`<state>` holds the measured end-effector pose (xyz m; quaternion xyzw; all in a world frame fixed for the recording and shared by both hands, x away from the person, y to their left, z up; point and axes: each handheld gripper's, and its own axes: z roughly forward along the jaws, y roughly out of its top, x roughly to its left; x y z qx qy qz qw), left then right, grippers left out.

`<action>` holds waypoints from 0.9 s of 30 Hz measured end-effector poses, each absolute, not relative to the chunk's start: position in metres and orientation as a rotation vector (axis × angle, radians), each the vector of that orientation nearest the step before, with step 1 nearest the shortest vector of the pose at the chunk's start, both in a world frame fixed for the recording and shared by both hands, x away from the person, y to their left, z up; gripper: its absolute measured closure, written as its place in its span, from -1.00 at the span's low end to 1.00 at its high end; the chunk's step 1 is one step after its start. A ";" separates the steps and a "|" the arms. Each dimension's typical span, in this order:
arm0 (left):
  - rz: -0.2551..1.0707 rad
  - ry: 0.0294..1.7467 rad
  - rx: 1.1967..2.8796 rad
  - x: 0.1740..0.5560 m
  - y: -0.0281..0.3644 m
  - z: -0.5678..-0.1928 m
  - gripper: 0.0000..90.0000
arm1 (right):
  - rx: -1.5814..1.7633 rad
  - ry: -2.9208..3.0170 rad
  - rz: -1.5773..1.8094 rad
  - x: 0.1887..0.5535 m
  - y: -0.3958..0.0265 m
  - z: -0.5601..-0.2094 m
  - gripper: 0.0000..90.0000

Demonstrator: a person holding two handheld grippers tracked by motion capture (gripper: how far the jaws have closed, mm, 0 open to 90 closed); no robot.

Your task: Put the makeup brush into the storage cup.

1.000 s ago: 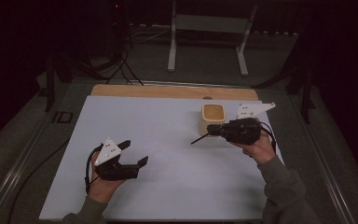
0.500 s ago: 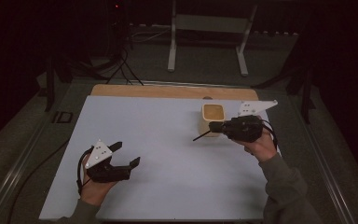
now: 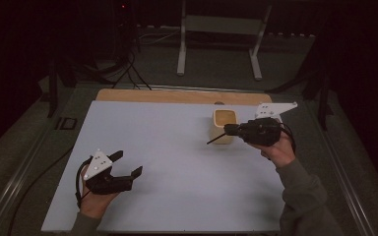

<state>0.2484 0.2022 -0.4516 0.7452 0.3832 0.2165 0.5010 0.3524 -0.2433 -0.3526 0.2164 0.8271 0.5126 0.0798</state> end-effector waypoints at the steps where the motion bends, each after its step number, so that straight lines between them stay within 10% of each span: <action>1: 0.523 0.929 1.800 0.248 0.203 -0.452 -0.65 | 0.650 2.472 1.534 0.353 -0.244 -0.352 0.89; 27: 0.552 0.972 1.792 0.244 0.220 -0.456 -0.65 | 0.717 2.423 1.475 0.365 -0.254 -0.347 0.89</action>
